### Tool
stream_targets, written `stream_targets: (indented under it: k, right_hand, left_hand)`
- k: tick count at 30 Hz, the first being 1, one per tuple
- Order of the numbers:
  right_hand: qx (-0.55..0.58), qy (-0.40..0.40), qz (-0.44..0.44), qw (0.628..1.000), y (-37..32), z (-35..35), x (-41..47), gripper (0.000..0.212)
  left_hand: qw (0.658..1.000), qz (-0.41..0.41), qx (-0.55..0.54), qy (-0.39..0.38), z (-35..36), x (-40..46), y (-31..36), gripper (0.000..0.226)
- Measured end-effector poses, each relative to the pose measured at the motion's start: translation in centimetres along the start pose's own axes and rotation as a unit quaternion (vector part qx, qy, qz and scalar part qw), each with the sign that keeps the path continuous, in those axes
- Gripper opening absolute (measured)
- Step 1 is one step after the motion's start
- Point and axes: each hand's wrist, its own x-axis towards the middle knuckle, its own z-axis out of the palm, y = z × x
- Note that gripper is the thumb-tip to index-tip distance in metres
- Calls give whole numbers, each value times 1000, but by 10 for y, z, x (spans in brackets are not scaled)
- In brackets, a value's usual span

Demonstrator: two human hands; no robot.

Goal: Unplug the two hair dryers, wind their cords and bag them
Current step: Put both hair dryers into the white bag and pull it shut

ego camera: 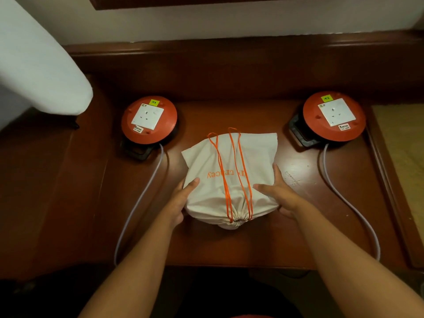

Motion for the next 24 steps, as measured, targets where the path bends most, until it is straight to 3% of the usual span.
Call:
stream_targets:
  k: [5,8,12,18,21,24]
  right_hand:
    - [143,-15,48,988,-13,-7,6,73]
    - [170,-27,69,983,-14,-9,12,71]
    - [125,-72,100,985,-24,-8,15,52]
    - [72,-53,85,992,-29,-6,24,49]
    - [72,-11,37,997,-27,1,27,48]
    - [-23,79,-30,996,-23,8,27,52]
  left_hand:
    - [1000,-12,-2,16,0,3,-1,57]
    - [1000,-10,-12,24,1,6,-1,58]
    - [1000,-6,-11,26,-1,9,1,45]
    - [999,-4,-17,36,1,7,3,42]
    - [999,1,-26,41,1,7,3,42]
    - [998,14,-37,40,2,6,1,49]
